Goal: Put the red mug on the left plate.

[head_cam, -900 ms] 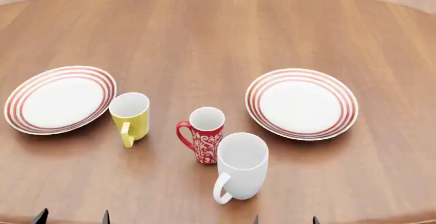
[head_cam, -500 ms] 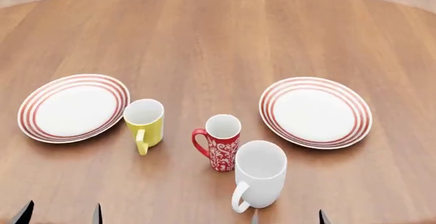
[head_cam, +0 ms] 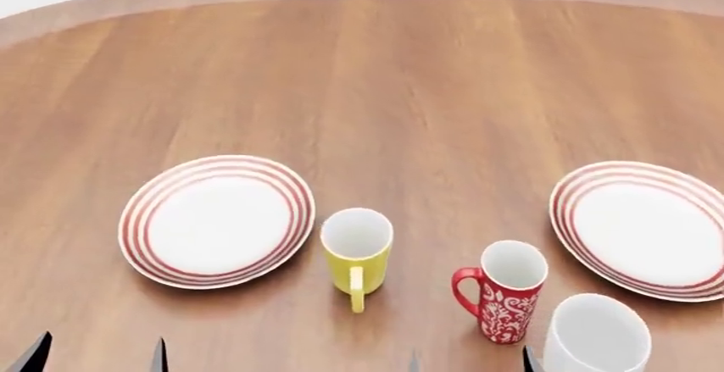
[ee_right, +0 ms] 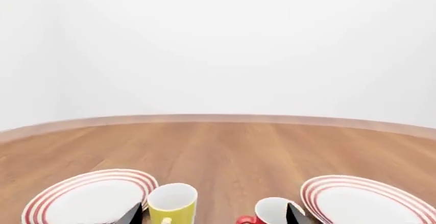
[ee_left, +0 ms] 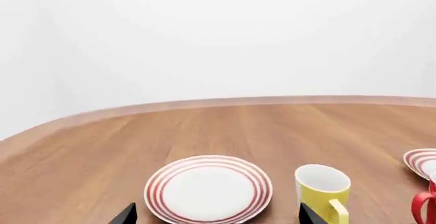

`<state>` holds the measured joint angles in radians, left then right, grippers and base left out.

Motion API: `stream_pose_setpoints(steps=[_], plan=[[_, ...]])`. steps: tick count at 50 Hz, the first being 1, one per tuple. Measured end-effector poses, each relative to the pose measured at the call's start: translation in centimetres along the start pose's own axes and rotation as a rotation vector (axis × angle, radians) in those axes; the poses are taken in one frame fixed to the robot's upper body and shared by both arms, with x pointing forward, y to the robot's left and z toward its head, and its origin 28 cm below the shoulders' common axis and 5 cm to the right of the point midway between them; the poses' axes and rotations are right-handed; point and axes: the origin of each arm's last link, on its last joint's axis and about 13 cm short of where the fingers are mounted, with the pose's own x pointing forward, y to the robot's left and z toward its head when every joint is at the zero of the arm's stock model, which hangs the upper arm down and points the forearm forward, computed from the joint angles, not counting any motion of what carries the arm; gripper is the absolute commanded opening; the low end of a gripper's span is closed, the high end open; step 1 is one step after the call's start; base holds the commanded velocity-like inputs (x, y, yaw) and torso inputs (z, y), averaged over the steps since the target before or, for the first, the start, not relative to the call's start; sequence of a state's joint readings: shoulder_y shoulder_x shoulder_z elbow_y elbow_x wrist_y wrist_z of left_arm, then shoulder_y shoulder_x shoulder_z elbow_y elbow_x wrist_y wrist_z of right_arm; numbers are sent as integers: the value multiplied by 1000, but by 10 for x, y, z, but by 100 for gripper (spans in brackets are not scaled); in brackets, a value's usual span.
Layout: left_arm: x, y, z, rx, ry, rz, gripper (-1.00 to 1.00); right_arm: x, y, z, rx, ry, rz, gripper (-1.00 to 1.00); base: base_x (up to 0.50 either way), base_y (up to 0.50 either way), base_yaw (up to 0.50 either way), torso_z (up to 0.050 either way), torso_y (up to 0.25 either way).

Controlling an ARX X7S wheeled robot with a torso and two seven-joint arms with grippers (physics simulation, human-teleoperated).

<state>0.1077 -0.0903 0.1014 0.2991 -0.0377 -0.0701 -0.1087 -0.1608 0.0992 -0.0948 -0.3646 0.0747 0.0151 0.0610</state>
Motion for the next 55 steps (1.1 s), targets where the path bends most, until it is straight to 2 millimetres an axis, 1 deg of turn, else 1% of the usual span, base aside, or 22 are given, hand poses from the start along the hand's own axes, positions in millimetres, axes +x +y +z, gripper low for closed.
stream_pose_setpoints(steps=[19,47,55], plan=[[-1,0,1,9,-9,3,100,-1,0,2,20,-6,14,100,335,462,0,0,0],[-2,0,1,14,-7,-5,100,-1,-1,2,36,-2,18,100,443,54,0,0,0],[-2,0,1,15,-8,-5,100,0,0,3,43,16,-3,100,0,0,0,0,2]])
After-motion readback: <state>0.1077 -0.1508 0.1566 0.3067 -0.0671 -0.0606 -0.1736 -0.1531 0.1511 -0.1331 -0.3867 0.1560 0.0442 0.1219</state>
